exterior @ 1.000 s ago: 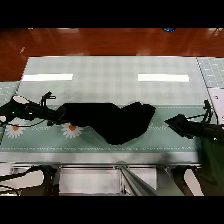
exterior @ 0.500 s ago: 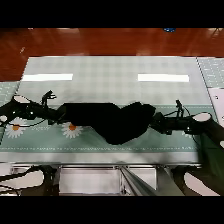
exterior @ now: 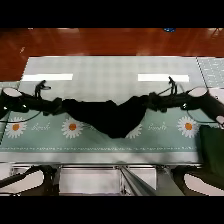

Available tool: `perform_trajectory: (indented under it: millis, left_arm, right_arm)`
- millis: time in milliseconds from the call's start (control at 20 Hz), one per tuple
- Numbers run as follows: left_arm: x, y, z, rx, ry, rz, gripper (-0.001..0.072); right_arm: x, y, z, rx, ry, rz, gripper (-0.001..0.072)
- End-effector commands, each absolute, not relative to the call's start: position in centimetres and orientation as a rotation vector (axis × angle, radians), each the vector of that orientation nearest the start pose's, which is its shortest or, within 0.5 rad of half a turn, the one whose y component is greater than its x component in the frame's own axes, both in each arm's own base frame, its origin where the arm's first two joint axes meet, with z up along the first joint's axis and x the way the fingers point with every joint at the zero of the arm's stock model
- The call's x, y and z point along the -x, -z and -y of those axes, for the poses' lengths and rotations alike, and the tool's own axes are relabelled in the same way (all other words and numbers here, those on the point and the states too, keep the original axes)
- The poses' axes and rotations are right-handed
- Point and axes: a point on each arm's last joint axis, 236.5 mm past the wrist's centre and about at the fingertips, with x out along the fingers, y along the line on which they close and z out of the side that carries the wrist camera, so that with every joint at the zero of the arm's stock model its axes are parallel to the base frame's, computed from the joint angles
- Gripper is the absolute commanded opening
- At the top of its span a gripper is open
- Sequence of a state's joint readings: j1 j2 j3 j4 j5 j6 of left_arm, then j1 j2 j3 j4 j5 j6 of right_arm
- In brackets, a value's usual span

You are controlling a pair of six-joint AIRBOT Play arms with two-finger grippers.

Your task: Fold the shirts.

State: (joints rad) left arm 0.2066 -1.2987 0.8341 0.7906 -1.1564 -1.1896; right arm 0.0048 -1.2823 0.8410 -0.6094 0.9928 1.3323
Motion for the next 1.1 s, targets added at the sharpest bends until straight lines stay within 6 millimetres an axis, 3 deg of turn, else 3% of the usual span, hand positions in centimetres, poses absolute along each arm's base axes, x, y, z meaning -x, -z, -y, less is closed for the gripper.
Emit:
perform_trajectory:
  millis: [0, 100, 200, 250, 300, 400, 500, 600, 750, 900, 1050]
  left_arm:
    - [-37.3, -7.3, 8.1, 0.549, 0.438, -1.052, 0.0022]
    - [-38.7, -17.1, 7.7, 0.47, 0.443, -0.816, 0.0021]
    - [-38.0, -27.9, 7.5, 0.389, 0.44, -0.549, 0.0021]
    - [-36.7, -33.5, 7.6, 0.343, 0.44, -0.408, 0.0021]
    - [-34.9, -38.2, 7.7, 0.298, 0.441, -0.287, 0.0021]
    - [-30.3, -45.7, 8.3, 0.208, 0.438, -0.091, 0.0022]
    - [-25.6, -50.1, 8.3, 0.129, 0.4, 0.035, 0.0021]
    - [-21.8, -51.5, 7.6, 0.051, 0.326, 0.101, 0.0021]
    - [-18.5, -48.8, 6.0, -0.019, 0.216, 0.004, 0.0022]
    - [-17.9, -43.6, 5.9, -0.039, 0.214, -0.212, 0.0022]
    - [-19.7, -37.2, 5.7, 0.033, 0.229, -0.411, 0.0022]
  right_arm:
    - [-39.7, -11.8, -13.8, -0.628, -0.492, -0.981, 0.0022]
    - [-40.4, -22.3, -11.2, -0.52, -0.478, -0.746, 0.0022]
    - [-38.0, -32.2, -9.7, -0.397, -0.477, -0.536, 0.0022]
    - [-36.2, -36.2, -9.2, -0.336, -0.468, -0.447, 0.0022]
    - [-34.2, -39.5, -8.8, -0.28, -0.449, -0.368, 0.0022]
    - [-29.3, -45.0, -8.4, -0.185, -0.41, -0.22, 0.0022]
    - [-24.4, -48.2, -8.1, -0.119, -0.361, -0.108, 0.0022]
    - [-20.0, -49.8, -7.2, -0.08, -0.288, -0.03, 0.0022]
    - [-15.6, -50.2, -5.5, -0.051, -0.178, 0.018, 0.0022]
    - [-14.5, -47.1, -3.6, -0.059, -0.083, -0.1, 0.0022]
    - [-15.9, -43.2, -3.1, -0.078, -0.071, -0.244, 0.0022]
